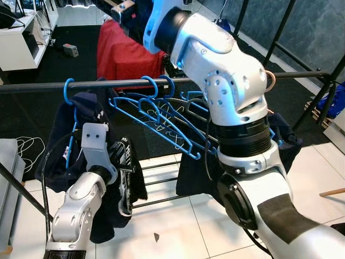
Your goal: Hang hanger
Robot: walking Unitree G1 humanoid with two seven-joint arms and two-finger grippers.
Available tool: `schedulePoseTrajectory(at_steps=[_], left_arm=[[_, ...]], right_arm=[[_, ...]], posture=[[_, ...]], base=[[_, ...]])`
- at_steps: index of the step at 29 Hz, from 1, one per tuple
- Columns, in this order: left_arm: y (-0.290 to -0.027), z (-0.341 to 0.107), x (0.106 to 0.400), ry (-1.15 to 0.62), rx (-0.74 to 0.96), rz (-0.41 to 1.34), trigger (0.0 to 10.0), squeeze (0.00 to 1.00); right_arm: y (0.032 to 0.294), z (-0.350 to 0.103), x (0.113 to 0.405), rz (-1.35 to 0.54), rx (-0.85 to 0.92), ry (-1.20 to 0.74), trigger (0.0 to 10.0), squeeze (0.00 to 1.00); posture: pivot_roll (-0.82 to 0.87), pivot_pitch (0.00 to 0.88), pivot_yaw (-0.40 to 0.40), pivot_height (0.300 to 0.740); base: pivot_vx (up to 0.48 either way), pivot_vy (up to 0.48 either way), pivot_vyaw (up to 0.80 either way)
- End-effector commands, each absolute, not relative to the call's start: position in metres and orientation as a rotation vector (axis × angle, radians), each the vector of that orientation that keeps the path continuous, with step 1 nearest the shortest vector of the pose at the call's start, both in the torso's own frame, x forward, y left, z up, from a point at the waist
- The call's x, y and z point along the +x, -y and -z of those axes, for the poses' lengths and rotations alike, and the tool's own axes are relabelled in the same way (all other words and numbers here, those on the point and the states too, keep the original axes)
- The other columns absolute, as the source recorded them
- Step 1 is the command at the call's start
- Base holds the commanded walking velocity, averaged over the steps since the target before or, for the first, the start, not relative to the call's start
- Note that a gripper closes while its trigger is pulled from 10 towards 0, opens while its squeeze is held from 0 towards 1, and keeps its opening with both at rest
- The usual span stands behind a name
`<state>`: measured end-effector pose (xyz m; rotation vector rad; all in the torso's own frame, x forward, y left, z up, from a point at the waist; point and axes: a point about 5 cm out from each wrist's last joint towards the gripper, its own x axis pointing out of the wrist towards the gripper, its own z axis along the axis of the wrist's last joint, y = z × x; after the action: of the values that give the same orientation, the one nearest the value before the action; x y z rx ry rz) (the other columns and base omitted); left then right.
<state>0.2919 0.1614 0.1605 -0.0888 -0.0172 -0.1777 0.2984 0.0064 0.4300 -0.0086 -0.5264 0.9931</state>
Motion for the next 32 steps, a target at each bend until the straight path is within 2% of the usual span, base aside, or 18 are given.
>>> schedulePoseTrajectory(at_steps=[1,32], left_arm=[[-0.162,-0.158,0.288,0.002,-0.087,0.185,10.0,0.0],[-0.159,-0.156,0.286,-0.015,-0.082,0.193,10.0,0.0]], right_arm=[[-0.006,-0.432,0.294,-1.028,-0.001,0.531,10.0,0.0],[-0.002,-0.432,0.305,-0.985,-0.048,0.522,10.0,0.0]], posture=[[0.05,0.152,-0.028,0.74],[0.04,0.157,-0.032,0.74]], base=[[0.0,0.0,0.0],[0.0,0.0,0.0]])
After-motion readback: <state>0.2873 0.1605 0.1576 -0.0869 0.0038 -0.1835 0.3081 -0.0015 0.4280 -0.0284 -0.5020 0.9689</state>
